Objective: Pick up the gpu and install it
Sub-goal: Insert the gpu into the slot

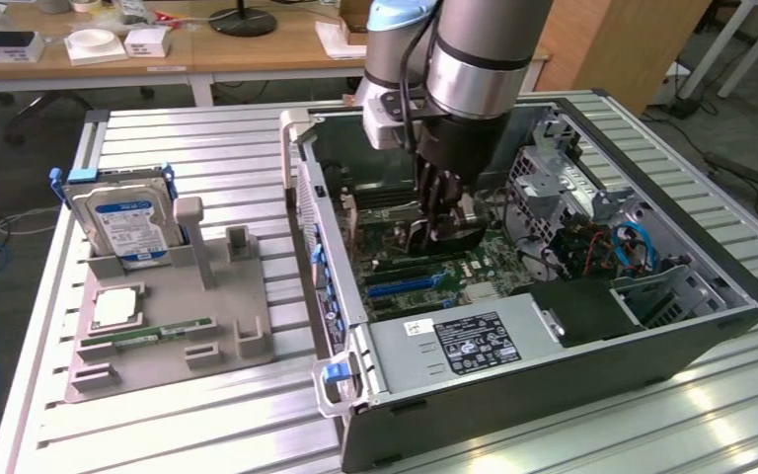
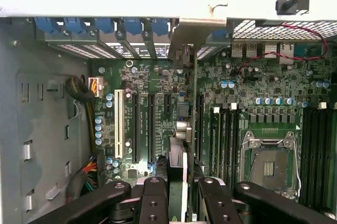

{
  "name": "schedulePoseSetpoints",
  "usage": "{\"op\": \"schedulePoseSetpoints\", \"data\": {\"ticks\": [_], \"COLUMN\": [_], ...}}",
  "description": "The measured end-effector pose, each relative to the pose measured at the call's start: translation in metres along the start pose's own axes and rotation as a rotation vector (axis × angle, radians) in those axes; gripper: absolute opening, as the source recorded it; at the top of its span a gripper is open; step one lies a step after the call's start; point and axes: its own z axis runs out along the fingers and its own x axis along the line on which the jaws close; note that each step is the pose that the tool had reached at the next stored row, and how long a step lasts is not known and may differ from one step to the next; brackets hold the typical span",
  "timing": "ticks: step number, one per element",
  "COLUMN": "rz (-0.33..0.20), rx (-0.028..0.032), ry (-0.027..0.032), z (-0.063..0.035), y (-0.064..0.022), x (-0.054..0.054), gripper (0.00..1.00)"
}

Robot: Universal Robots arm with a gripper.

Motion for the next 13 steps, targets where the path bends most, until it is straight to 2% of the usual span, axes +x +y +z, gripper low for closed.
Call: {"op": "schedulePoseSetpoints", "data": {"ticks": [5,13], "rz": [0.000,0.000], "rx": [0.0036,0.0037], "ry": [-0.0001,0.0000], "z": [0.0055,0.0078], "y": [0.0005,0.0008], "x": [0.0001,0.0001], "gripper": [0.27,0.27]}}
